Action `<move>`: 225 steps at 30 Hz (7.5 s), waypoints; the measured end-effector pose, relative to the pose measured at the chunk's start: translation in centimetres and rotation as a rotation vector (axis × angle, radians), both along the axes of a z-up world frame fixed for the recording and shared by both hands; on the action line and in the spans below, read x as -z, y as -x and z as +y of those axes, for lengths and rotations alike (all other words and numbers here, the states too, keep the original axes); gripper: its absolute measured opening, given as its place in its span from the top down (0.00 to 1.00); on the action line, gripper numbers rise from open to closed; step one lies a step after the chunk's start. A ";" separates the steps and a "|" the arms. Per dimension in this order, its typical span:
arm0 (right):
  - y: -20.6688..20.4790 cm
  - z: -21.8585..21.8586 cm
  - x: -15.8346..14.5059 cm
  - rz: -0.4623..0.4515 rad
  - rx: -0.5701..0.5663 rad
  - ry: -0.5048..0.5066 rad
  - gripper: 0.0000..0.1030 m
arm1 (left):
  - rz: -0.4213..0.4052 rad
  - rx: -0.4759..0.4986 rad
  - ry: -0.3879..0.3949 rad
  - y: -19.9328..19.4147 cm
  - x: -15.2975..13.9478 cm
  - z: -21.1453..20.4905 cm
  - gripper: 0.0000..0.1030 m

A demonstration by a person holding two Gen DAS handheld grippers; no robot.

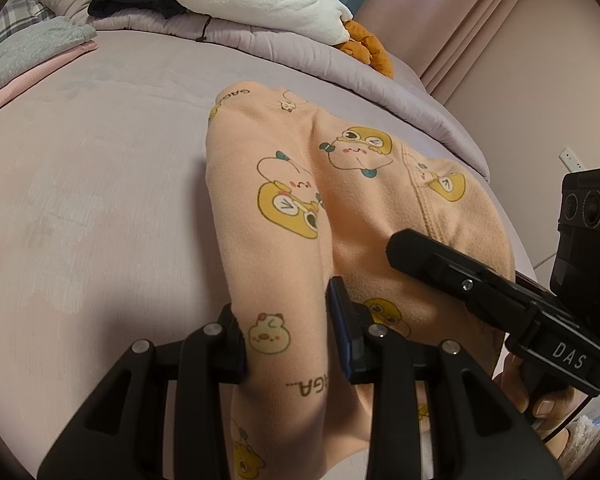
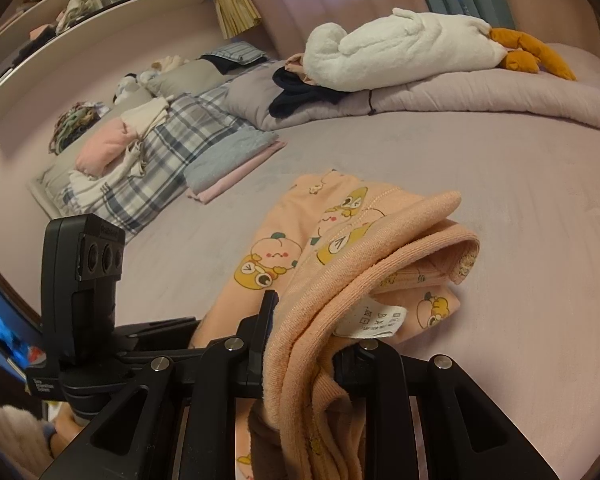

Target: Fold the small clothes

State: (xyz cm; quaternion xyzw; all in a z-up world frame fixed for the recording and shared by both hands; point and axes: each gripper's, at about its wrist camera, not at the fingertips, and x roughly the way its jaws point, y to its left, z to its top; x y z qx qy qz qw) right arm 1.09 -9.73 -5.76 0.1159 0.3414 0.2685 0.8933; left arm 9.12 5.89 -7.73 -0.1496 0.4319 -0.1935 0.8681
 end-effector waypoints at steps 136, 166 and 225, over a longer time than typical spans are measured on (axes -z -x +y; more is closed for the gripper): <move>-8.9 -2.7 2.9 0.123 0.045 -0.099 0.76 | 0.053 -0.025 -0.102 -11.0 2.4 0.2 0.65; -9.0 -5.1 5.2 0.236 0.165 -0.105 0.72 | 0.057 -0.057 -0.149 -11.5 2.7 0.5 0.45; -6.3 -7.2 4.8 0.261 0.286 -0.009 0.35 | 0.139 -0.151 -0.271 -8.8 2.9 2.4 0.00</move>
